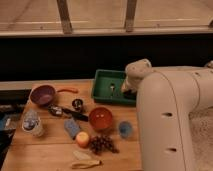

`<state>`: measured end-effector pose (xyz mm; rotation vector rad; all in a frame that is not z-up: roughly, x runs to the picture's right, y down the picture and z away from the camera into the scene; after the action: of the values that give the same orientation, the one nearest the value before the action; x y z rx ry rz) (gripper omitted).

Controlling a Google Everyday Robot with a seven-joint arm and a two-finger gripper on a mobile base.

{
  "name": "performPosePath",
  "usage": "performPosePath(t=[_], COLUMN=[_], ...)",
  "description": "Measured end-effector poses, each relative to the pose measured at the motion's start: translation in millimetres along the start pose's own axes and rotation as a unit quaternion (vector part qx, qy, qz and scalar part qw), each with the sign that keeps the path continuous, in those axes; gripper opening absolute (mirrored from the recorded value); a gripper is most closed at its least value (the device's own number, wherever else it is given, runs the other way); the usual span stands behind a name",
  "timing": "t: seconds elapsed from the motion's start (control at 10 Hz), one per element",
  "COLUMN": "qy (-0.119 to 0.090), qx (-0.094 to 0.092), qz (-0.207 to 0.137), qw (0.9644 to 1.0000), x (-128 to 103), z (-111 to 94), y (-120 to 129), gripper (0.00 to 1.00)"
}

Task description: Wipe tray with eraser

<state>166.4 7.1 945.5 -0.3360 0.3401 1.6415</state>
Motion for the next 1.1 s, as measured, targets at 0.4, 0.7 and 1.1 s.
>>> performPosePath(t=[0.4,0.7,1.1], qy=[-0.012,-0.018,-0.007], qx=[0.006,-0.044,-0.122], qz=[0.019,-0.006,-0.052], qw=[0.9997,0.9989,0.9912], x=[-33,-33,7], z=[11,4,-14], y=[-8,29,85], gripper=[0.00,0.00,0.00])
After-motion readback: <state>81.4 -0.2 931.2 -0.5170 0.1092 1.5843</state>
